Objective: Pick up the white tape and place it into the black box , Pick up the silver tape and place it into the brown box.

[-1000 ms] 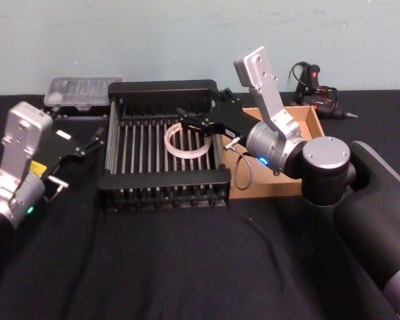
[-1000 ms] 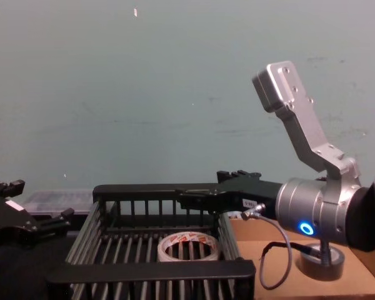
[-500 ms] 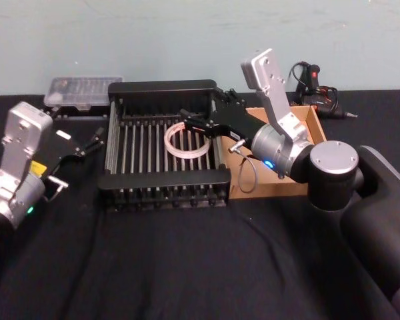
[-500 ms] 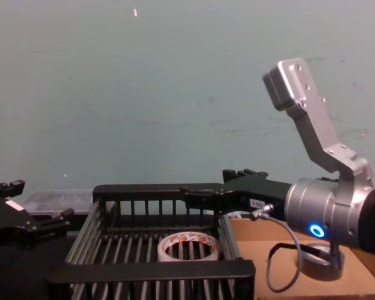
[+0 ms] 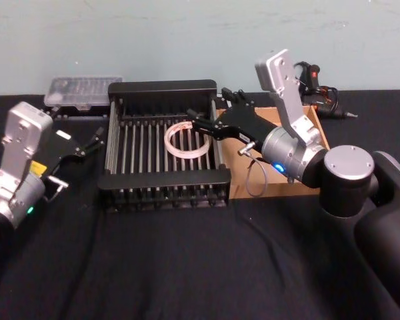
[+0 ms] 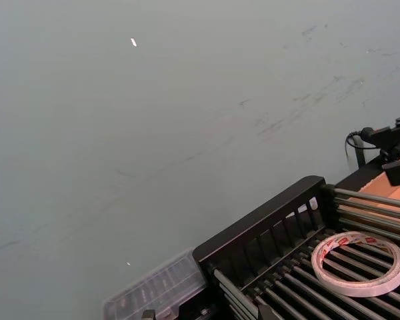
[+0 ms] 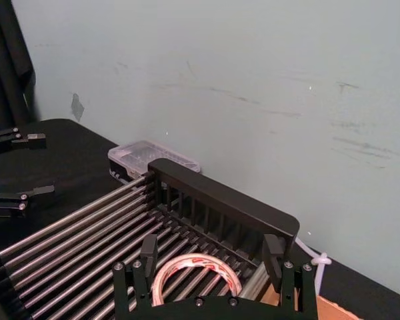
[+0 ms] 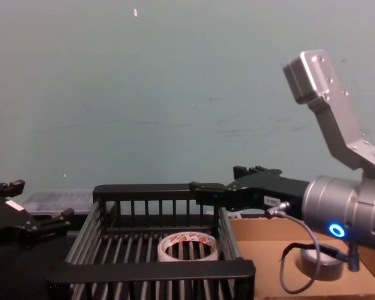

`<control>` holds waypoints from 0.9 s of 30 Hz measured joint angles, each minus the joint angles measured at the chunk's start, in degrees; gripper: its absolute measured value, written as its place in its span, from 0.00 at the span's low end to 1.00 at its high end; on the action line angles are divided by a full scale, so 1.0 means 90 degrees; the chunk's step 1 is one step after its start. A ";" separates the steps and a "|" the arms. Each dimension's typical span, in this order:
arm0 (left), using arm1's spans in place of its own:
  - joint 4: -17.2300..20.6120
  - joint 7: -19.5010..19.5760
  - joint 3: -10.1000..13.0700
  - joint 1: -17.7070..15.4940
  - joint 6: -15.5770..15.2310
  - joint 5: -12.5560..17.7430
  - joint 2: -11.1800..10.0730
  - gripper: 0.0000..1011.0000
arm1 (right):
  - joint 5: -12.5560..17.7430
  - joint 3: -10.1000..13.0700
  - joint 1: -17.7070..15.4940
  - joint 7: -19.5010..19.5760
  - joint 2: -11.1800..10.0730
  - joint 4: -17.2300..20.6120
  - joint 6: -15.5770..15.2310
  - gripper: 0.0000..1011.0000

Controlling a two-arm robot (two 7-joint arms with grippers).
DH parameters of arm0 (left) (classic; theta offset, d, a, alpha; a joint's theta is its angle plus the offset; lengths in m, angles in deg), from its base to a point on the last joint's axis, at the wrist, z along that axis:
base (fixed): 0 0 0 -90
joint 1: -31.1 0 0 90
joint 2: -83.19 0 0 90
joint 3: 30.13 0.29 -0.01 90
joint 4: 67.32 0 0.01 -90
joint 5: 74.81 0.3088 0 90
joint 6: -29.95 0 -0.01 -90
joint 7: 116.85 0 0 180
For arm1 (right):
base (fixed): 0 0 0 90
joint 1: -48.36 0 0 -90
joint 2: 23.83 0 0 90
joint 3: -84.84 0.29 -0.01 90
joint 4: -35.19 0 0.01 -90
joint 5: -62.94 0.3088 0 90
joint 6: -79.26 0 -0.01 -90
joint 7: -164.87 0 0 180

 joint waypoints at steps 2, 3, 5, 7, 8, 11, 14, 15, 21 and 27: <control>0.0000 0.0000 0.0000 0.0000 0.0000 0.0000 0.0000 0.99 | 0.0016 0.0016 -0.0043 0.0015 -0.0029 0.0084 -0.0025 0.99; 0.0000 0.0000 0.0000 0.0000 0.0000 0.0000 0.0000 0.99 | 0.0037 0.0040 -0.0098 0.0035 -0.0058 0.0179 -0.0057 0.99; 0.0000 0.0000 0.0000 0.0000 0.0000 0.0000 0.0000 0.99 | 0.0060 0.0065 -0.0162 0.0062 -0.0089 0.0288 -0.0089 0.99; 0.0000 0.0000 0.0000 0.0000 0.0000 0.0000 0.0000 0.99 | 0.0103 0.0109 -0.0277 0.0101 -0.0139 0.0475 -0.0162 0.99; 0.0000 0.0000 0.0000 0.0000 0.0000 0.0000 0.0000 0.99 | 0.0117 0.0122 -0.0320 0.0114 -0.0159 0.0545 -0.0186 0.99; 0.0000 0.0000 0.0000 0.0000 0.0000 0.0000 0.0000 0.99 | 0.0145 0.0161 -0.0494 0.0167 -0.0243 0.0807 -0.0257 0.99; 0.0000 0.0000 0.0000 0.0000 0.0000 0.0000 0.0000 0.99 | 0.0174 0.0204 -0.0687 0.0218 -0.0327 0.1067 -0.0286 0.99; 0.0000 0.0000 0.0000 0.0000 0.0000 0.0000 0.0000 0.99 | 0.0180 0.0213 -0.0732 0.0230 -0.0345 0.1120 -0.0286 0.99; 0.0000 0.0000 0.0000 0.0000 0.0000 0.0000 0.0000 0.99 | 0.0221 0.0340 -0.1103 0.0383 -0.0437 0.1467 -0.0138 0.99; 0.0000 0.0000 0.0000 0.0000 0.0000 0.0000 0.0000 0.99 | 0.0282 0.0534 -0.1418 0.0574 -0.0440 0.1676 0.0023 0.99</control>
